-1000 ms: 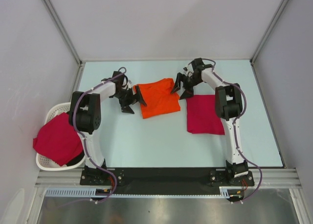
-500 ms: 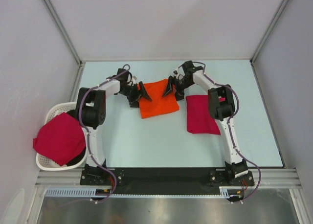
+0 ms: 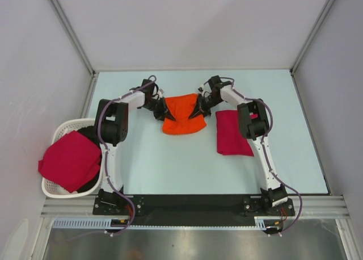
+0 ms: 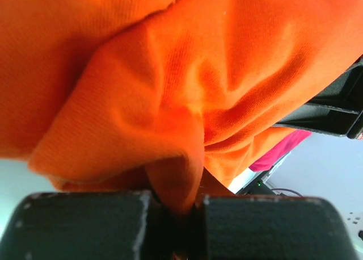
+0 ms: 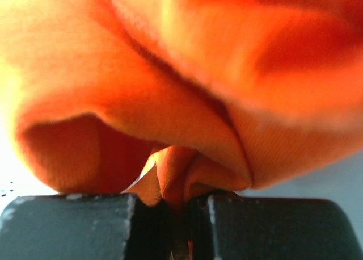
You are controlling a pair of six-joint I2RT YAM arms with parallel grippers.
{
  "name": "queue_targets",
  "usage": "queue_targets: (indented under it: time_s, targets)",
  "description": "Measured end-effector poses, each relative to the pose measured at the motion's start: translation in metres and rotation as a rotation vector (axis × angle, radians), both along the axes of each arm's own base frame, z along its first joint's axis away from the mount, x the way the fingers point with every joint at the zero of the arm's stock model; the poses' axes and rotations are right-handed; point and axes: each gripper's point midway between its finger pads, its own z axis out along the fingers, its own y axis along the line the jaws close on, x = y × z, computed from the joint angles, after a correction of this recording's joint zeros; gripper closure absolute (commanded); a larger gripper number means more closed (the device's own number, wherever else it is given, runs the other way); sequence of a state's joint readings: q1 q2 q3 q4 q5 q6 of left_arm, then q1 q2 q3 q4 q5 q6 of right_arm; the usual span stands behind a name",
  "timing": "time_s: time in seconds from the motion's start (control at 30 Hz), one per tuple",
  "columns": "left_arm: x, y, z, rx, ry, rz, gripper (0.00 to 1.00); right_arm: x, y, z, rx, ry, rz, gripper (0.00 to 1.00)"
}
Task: Fold and stack the t-shirts
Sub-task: Put the neatly folded tshirt into the corner of the board with both arms
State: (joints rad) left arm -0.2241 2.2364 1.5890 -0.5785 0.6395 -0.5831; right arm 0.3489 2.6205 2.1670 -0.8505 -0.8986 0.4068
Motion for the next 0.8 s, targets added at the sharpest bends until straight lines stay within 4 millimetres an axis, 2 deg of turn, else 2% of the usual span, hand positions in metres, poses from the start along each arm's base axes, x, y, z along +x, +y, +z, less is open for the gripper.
queue_targets:
  time_s: [0.2, 0.33, 0.47, 0.53, 0.7, 0.8]
  targets:
    - [0.004, 0.001, 0.004, 0.043, -0.018, 0.000, 1.00, 0.005, -0.011, 0.004, -0.052, -0.049, -0.017, 1.00]
    - [0.018, -0.002, 0.020, 0.068, -0.074, 0.004, 1.00, 0.017, -0.024, 0.010, -0.098, -0.093, -0.051, 1.00]
    - [0.036, -0.017, 0.061, 0.043, -0.171, -0.011, 1.00, 0.030, -0.037, 0.033, -0.094, -0.143, -0.088, 1.00]
    - [0.042, -0.027, 0.086, 0.028, -0.226, -0.026, 1.00, 0.036, -0.044, 0.052, -0.088, -0.186, -0.102, 1.00]
    - [0.039, -0.046, 0.129, 0.001, -0.308, -0.057, 1.00, 0.038, -0.055, 0.095, -0.082, -0.271, -0.114, 1.00]
    - [0.035, -0.058, 0.148, -0.015, -0.341, -0.076, 1.00, 0.037, -0.062, 0.113, -0.082, -0.299, -0.120, 1.00]
